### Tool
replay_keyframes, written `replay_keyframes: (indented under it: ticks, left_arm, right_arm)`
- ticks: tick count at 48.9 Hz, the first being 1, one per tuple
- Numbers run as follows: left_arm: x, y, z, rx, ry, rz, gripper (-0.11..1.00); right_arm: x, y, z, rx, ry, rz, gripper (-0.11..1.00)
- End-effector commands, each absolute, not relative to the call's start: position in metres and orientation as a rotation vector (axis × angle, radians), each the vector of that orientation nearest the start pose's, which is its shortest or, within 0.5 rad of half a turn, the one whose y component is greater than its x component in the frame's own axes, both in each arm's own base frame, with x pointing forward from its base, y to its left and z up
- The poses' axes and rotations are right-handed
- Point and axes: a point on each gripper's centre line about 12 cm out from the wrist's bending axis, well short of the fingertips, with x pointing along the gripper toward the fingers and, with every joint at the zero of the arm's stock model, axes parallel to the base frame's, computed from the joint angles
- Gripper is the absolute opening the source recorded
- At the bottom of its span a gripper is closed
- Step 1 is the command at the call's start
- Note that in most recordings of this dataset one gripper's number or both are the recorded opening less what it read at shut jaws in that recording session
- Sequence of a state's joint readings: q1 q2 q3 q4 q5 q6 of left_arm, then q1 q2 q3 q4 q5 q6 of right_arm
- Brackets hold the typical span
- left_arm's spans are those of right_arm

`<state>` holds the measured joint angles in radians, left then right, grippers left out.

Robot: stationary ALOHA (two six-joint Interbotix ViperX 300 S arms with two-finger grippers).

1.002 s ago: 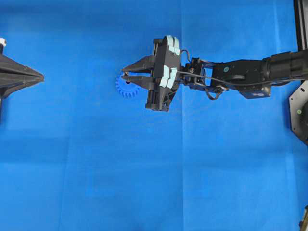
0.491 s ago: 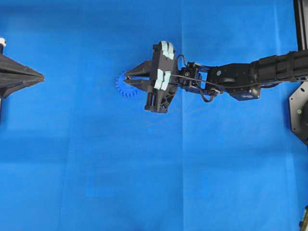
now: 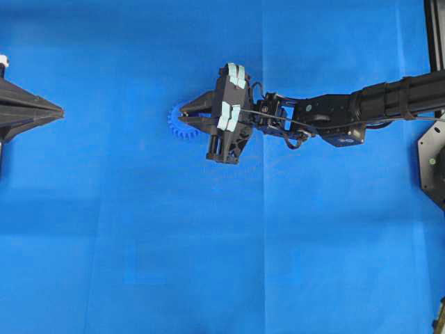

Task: Insert the shaft placed at a random location into the center hole of the small gear at another random location.

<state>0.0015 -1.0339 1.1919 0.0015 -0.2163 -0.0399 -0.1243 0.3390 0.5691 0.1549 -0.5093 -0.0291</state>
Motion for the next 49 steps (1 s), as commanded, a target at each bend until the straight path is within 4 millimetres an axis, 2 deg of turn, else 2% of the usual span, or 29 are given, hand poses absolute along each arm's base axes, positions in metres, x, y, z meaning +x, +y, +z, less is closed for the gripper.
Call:
replay_keyframes:
  ticks: [1, 15, 18, 23, 31, 34, 41, 49]
  left_arm:
    - [0.188, 0.001, 0.296, -0.038, -0.071, 0.001, 0.0]
    - [0.188, 0.0, 0.297, -0.037, -0.074, 0.001, 0.0]
    - [0.188, 0.001, 0.297, -0.04, -0.074, 0.001, 0.0]
    - [0.188, 0.0, 0.297, -0.038, -0.074, 0.001, 0.0]
    - [0.188, 0.001, 0.296, -0.04, -0.071, 0.001, 0.0]
    - [0.188, 0.0, 0.297, -0.037, -0.074, 0.001, 0.0]
    - [0.188, 0.001, 0.297, -0.04, -0.074, 0.001, 0.0]
    - [0.188, 0.0, 0.297, -0.038, -0.074, 0.001, 0.0]
  right_arm:
    - [0.448, -0.066, 0.116, 0.116, 0.377, -0.219, 0.03]
    - [0.446, -0.067, 0.116, 0.117, 0.398, -0.221, 0.04]
    - [0.446, -0.068, 0.118, 0.118, 0.393, -0.222, 0.08]
    - [0.446, -0.067, 0.126, 0.118, 0.384, -0.219, 0.31]
    - [0.444, -0.065, 0.14, 0.116, 0.38, -0.21, 0.8]
    - [0.443, -0.063, 0.148, 0.114, 0.372, -0.205, 0.91]
    - [0.439, -0.061, 0.165, 0.111, 0.351, -0.197, 0.85]
    - [0.434, -0.059, 0.18, 0.113, 0.345, -0.191, 0.85]
